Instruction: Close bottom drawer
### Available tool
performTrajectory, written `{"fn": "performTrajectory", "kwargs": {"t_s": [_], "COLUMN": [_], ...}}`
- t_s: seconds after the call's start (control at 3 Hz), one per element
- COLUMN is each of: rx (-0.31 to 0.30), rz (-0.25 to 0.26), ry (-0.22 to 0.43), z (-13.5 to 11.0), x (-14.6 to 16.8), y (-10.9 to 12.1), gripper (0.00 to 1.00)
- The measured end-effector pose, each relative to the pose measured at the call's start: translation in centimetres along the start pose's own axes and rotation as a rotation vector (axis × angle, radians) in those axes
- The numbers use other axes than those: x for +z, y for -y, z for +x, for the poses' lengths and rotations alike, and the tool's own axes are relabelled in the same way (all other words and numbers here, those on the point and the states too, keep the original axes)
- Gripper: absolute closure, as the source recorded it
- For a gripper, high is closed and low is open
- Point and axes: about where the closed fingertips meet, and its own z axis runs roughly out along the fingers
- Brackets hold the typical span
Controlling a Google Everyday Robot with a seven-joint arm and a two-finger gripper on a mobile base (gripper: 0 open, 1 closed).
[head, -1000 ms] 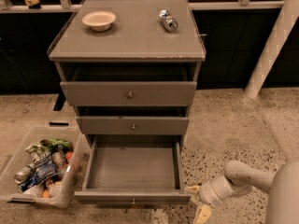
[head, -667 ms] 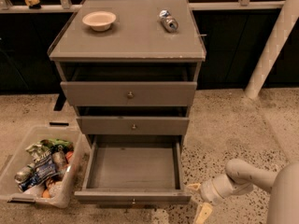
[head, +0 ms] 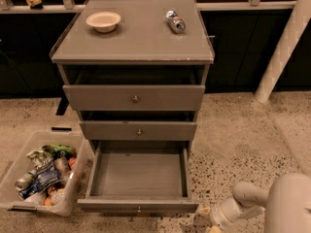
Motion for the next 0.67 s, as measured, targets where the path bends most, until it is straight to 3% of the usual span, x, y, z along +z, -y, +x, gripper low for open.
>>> {"fn": "performTrajectory", "kwargs": {"t_s": [0.33, 0.67], "rx": [0.088, 0.092], "rz": [0.097, 0.176], "ry": [-0.05, -0.026], "z": [3.8, 3.9], "x": [2.2, 2.5], "y": [1.9, 4.4], "gripper": [0.0, 0.0]}}
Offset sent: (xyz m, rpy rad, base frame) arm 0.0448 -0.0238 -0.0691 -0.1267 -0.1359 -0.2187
